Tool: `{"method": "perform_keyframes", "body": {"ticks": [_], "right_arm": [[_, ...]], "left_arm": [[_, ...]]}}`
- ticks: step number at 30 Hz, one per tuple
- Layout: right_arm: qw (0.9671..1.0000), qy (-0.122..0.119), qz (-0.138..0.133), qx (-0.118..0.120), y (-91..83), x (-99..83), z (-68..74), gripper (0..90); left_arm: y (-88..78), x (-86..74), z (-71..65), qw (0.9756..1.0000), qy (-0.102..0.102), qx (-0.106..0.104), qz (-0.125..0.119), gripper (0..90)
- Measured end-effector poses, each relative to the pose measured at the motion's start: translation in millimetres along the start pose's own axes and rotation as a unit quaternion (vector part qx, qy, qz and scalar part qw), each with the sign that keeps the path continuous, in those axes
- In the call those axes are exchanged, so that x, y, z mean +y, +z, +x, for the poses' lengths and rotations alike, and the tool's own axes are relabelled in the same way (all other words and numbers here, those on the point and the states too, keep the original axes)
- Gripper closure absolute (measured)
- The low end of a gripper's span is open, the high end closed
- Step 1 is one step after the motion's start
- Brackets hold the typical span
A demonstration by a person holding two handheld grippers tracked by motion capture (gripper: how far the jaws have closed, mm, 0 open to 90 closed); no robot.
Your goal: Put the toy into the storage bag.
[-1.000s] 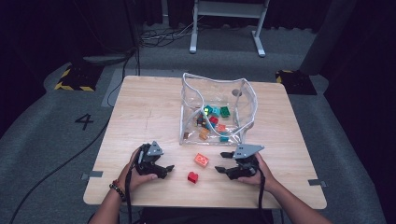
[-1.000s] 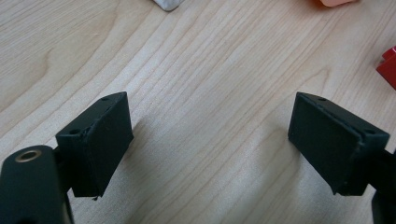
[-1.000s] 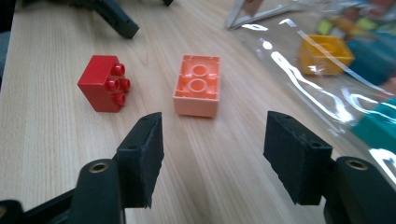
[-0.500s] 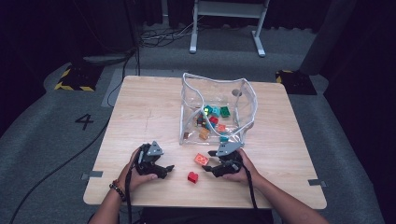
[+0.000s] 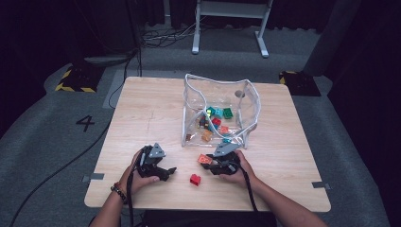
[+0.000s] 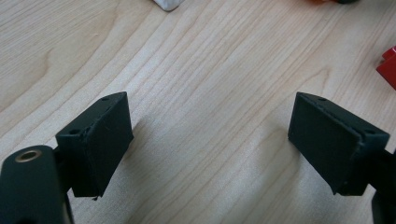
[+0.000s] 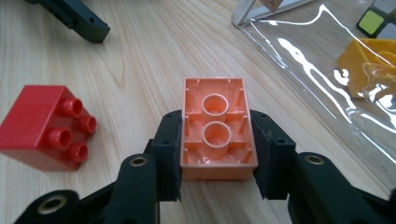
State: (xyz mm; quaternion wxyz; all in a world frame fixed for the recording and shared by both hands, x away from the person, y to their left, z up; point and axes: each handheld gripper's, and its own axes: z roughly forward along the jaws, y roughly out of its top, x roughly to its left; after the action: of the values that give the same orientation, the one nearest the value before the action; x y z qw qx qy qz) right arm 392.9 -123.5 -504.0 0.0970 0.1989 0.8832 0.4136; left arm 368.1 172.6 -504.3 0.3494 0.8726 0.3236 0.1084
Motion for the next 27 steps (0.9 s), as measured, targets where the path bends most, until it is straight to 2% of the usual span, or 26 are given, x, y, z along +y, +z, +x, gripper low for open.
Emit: {"method": "perform_keyframes", "body": {"ticks": [3,4,7,8,10,11,14,20,23,25,27], "right_arm": [[1.0,-0.006,0.007,-0.001,-5.8,-2.1,-1.2,59.1],[0.9999,0.006,0.012,0.001,-10.9,-3.5,-0.6,59.2],[0.9997,-0.022,0.007,-0.002,-24.6,-8.3,-5.8,59.2],[0.9998,-0.013,0.014,-0.002,-30.8,-10.5,-6.2,59.2],[0.9999,-0.011,0.011,-0.006,-43.9,-14.8,-9.8,59.2],[0.9998,-0.02,0.004,-0.005,-49.5,-17.4,-13.0,59.2],[0.9995,-0.026,0.004,-0.017,-67.3,-27.4,-20.3,59.2],[0.9986,0.02,-0.01,-0.047,-105.5,-51.5,-44.9,59.2],[0.9976,0.026,-0.017,-0.063,-119.2,-55.3,-55.0,59.2],[0.9972,0.035,-0.022,-0.063,-124.9,-57.1,-60.1,59.2],[0.9954,0.036,-0.016,-0.088,-134.6,-61.3,-69.0,59.2]], "left_arm": [[0.0,0.0,0.0,1.0,0.0,0.0,0.0,13.8],[0.0,0.0,0.0,1.0,0.0,0.0,0.0,13.8],[0.0,0.0,0.0,1.0,0.0,0.0,0.0,13.9],[0.0,0.0,0.0,1.0,0.0,0.0,0.0,13.9],[0.0,0.0,0.0,1.0,0.0,0.0,0.0,13.8],[0.0,0.0,0.0,1.0,0.0,0.0,0.0,13.8],[0.1,0.0,0.0,1.0,0.0,0.0,0.0,13.9],[0.0,0.0,0.0,1.0,0.0,0.0,0.0,13.8],[0.0,0.0,0.0,1.0,0.0,0.0,0.0,13.9],[0.0,0.0,0.0,1.0,0.0,0.0,0.0,13.9],[0.0,0.0,0.0,1.0,0.0,0.0,0.0,13.9]]}}
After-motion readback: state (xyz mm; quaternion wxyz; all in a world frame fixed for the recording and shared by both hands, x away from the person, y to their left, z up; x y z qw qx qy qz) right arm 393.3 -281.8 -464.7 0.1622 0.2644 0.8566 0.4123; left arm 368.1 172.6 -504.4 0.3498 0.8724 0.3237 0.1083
